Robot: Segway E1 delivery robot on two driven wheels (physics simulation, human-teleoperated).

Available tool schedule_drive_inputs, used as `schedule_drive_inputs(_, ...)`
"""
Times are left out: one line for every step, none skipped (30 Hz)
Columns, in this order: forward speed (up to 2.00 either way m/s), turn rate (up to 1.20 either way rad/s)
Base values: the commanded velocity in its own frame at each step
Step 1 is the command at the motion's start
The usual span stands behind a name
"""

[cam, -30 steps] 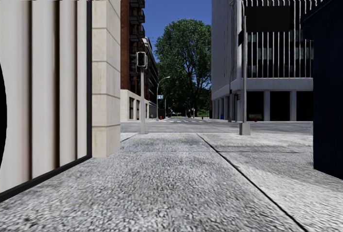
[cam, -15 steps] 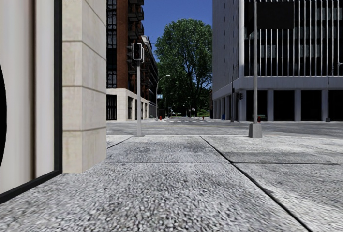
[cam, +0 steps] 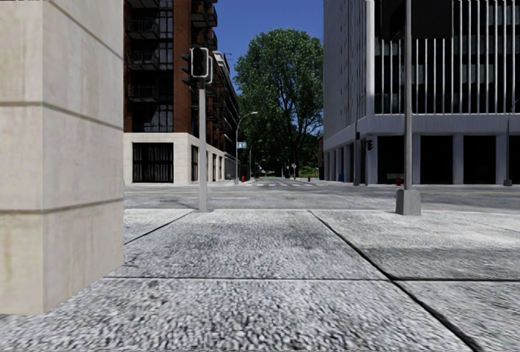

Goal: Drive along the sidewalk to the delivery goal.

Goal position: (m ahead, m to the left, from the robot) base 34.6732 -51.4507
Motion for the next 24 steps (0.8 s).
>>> schedule_drive_inputs(1.91,0.00)
schedule_drive_inputs(1.91,0.00)
schedule_drive_inputs(1.91,0.00)
schedule_drive_inputs(1.91,0.00)
schedule_drive_inputs(1.91,0.00)
schedule_drive_inputs(1.87,0.00)
schedule_drive_inputs(1.80,0.00)
schedule_drive_inputs(1.80,0.00)
schedule_drive_inputs(1.66,-0.10)
schedule_drive_inputs(1.56,-0.25)
schedule_drive_inputs(1.53,-0.41)
schedule_drive_inputs(1.51,-0.55)
schedule_drive_inputs(1.51,-0.55)
schedule_drive_inputs(1.49,-0.73)
schedule_drive_inputs(1.48,-0.89)
schedule_drive_inputs(1.47,-0.98)
schedule_drive_inputs(1.44,-0.99)
schedule_drive_inputs(1.42,-1.00)
schedule_drive_inputs(1.42,-1.00)
schedule_drive_inputs(1.41,-1.00)
schedule_drive_inputs(1.41,-1.00)
schedule_drive_inputs(1.40,-1.00)
schedule_drive_inputs(1.40,-1.00)
schedule_drive_inputs(1.40,-1.00)
